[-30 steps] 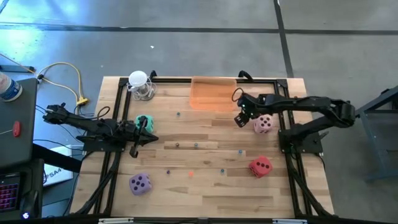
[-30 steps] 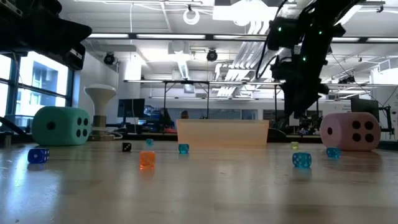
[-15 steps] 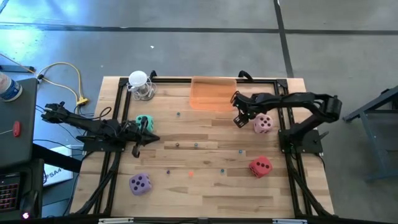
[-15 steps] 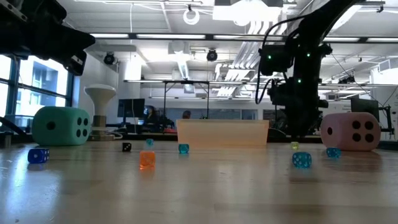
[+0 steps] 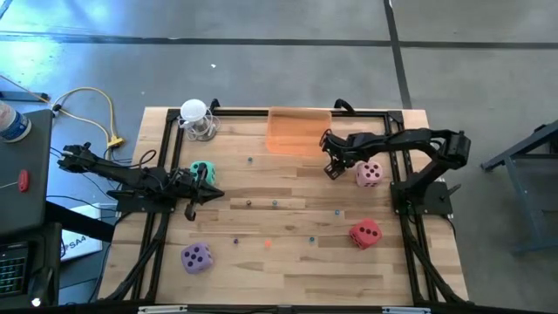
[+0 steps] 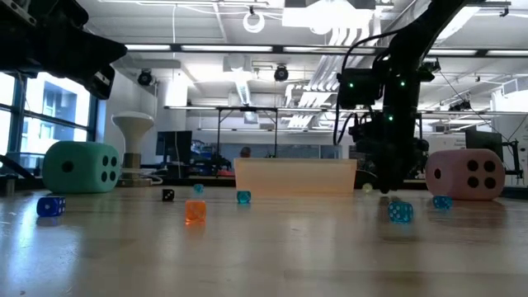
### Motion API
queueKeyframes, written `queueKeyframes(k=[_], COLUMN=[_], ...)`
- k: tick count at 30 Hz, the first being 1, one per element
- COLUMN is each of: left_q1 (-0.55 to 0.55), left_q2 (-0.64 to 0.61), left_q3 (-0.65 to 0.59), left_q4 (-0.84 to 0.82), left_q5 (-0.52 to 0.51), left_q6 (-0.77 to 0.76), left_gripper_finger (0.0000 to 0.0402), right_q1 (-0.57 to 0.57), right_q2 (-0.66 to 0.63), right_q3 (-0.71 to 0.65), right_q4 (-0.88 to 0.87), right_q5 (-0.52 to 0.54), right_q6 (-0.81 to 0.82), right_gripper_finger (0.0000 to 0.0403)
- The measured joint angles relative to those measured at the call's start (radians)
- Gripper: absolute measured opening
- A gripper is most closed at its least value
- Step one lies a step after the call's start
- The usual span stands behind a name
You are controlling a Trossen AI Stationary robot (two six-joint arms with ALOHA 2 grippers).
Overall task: Pick & Place Dice
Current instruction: Put the green die into the orange bin
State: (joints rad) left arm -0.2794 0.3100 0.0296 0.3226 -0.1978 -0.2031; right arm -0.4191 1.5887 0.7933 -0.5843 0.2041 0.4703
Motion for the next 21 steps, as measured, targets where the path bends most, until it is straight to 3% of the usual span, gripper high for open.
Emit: queueKeyframes(k=[13,21], left_q1=[0.0,0.0], left_q2=[0.002,0.002], left_q3=[0.0,0.0], left_q4=[0.008,0.151], left_q5=[0.0,-0.001], left_q6=[0.031,0.031], left_gripper_finger=[0.0,0.0], right_q1=[-0.037,0.028], right_q2=[-0.002,0.008], right_q3=[0.049,0.049], right_q4=[0.092,0.12], right_q5=[-0.012,-0.015], right_q6=[0.009,0.027], right_gripper_finger=[0.0178,0.0178])
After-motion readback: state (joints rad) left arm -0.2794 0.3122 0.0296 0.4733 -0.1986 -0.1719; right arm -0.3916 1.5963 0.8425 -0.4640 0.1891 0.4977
